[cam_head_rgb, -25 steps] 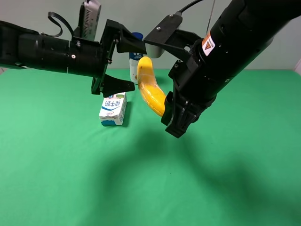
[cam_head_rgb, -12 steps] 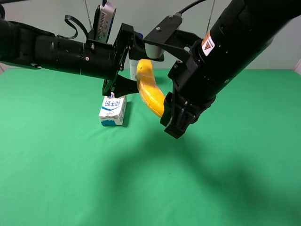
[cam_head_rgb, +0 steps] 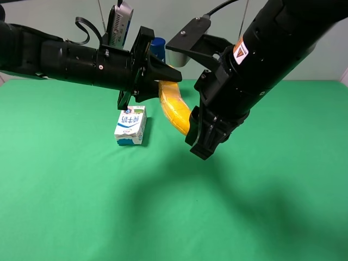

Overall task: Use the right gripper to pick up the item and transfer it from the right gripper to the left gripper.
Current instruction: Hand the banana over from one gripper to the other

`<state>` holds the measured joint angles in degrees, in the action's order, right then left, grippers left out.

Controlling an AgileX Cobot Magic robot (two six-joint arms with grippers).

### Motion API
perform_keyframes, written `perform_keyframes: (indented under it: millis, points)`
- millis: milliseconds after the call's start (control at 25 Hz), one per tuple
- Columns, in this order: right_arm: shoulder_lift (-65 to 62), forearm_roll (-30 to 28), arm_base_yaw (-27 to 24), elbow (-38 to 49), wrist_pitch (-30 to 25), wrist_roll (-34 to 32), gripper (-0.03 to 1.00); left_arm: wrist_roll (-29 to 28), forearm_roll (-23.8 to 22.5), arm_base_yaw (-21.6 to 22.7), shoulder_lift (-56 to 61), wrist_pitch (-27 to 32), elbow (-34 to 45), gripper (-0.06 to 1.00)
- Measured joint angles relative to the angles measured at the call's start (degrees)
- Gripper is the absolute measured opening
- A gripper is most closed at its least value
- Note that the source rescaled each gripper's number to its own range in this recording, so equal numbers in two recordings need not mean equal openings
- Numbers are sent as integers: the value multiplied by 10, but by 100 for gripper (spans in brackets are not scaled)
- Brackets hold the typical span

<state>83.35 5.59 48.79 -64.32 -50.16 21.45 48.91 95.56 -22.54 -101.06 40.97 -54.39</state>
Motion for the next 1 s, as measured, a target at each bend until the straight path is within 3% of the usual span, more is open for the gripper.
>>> perform_keyframes:
  millis: [360,400,480,520,600,720,1000]
  points:
    - [0,0,0,0,4,-1,1,0,2,0,0,-1,0,0]
    - [0,0,0,0,5,-3,7,0,2,0,0,-1,0,0]
    - [0,0,0,0,11,-10,58,1,0,0,0,-4,0,0]
    - [0,0,0,0,13,-13,75,1,0,0,0,-4,0,0]
    - [0,-1,0,0,14,-17,90,1,0,0,0,-4,0,0]
    - [0,-1,0,0,14,-18,98,1,-1,0,0,-4,0,0]
    - [-40,-22,0,-3,-15,-52,100,1,-1,0,0,-4,0,0]
